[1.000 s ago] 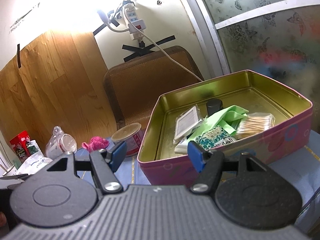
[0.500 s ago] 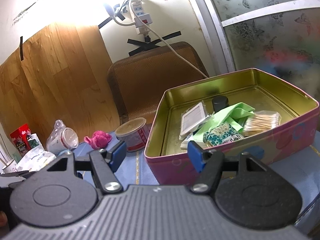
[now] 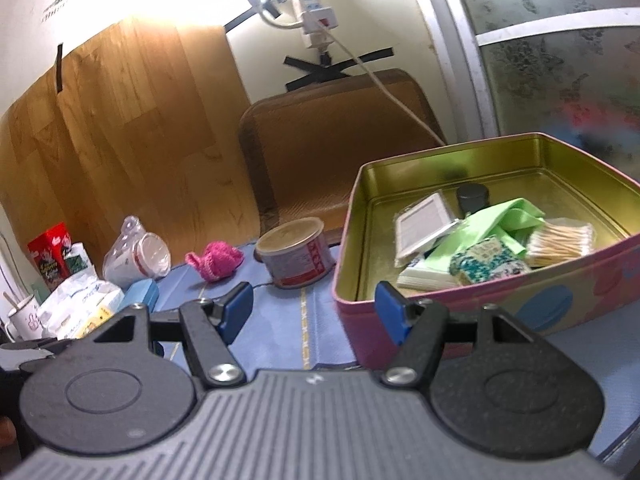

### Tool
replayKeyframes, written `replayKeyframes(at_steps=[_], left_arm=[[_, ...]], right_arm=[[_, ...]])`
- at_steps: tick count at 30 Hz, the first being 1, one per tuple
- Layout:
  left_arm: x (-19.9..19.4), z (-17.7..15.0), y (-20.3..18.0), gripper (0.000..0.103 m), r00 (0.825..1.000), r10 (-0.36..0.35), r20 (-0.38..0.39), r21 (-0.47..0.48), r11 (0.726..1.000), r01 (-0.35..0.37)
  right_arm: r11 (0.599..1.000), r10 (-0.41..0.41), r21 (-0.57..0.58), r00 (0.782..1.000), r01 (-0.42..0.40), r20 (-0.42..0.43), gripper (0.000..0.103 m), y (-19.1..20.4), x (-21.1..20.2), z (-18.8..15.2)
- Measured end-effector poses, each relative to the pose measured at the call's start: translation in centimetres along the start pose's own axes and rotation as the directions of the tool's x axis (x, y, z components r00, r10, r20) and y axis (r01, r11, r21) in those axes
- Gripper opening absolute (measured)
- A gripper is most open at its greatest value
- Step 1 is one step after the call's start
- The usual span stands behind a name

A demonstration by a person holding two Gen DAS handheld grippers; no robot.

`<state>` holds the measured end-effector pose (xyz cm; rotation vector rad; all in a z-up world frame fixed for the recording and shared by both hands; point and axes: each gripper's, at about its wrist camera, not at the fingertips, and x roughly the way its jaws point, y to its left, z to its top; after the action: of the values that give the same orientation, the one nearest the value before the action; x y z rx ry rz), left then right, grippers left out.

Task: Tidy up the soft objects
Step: 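Withdraw the right tool from the box toward the white tissue bag, then grasp the clear barcode card case beside the tissue bag with the right gripper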

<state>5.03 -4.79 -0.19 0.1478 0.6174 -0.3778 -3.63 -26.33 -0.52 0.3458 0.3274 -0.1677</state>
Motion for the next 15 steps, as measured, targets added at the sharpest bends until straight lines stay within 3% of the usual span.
replayKeyframes(at_steps=[9, 15], left_arm=[[-0.6, -3.2, 4.5, 0.081, 1.000, 0.024, -0.004, -0.074, 0.997, -0.024], [-1.5, -4.5, 8.0, 0.081, 0.993, 0.120, 0.014, -0.122, 0.986, -0.118]], right_arm=[[0.996, 0.042, -0.070, 0.997, -0.046, -0.062, 0.069, 2.7, 1.9, -0.7], [0.985, 0.092, -0.131, 0.988, -0.108, -0.123, 0.068, 5.2, 3.8, -1.1]])
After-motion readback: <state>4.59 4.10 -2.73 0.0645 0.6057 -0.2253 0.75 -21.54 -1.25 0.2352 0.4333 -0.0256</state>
